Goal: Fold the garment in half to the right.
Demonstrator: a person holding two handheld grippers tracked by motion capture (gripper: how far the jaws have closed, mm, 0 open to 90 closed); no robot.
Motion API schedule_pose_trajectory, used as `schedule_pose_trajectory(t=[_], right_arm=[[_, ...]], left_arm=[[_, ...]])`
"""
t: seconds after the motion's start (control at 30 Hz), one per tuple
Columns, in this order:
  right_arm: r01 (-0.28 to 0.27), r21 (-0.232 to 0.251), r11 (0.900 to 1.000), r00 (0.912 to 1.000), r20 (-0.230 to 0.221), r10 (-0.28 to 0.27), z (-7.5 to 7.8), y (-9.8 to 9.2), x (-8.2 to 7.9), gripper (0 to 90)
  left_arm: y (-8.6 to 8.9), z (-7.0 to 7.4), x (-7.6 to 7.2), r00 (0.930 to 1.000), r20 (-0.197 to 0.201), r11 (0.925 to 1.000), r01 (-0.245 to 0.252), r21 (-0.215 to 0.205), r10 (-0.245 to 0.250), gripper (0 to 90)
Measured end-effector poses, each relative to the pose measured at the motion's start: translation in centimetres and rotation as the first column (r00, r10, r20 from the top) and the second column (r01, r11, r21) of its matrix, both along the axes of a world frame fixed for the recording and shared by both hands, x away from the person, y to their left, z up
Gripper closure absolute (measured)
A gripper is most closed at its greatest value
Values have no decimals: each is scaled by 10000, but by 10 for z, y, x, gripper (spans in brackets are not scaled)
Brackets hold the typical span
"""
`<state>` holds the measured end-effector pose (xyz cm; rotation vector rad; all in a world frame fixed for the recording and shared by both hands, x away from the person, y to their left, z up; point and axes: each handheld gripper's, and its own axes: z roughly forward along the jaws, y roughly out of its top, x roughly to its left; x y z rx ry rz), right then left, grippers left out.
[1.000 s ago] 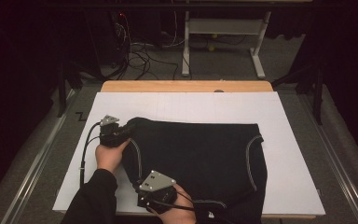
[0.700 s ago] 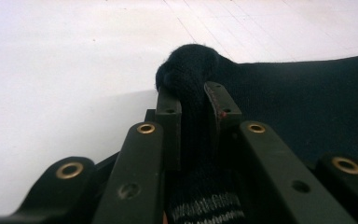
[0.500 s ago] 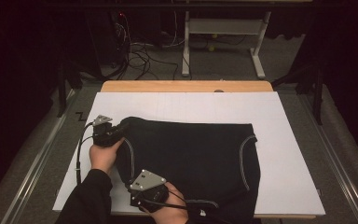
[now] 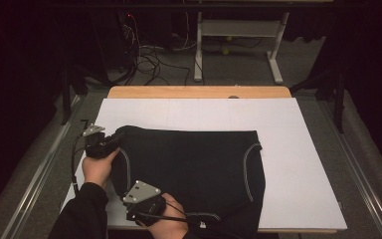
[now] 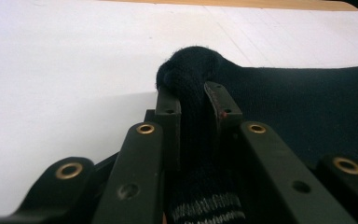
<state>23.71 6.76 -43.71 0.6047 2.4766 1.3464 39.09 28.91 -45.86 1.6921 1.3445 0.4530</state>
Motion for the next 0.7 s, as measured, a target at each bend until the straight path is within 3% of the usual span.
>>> schedule_pose_trajectory(t=[0.3,0.7], right_arm=[[-306,79,9995,9995,21,306,3,15,-1,759],[-172,319,9993,9998,31,171,3,6,-1,759]], left_arm=[[18,4,-7,9997,-59,9998,-221,27,221,736],[8,7,-7,9987,-199,9988,-469,168,473,736]])
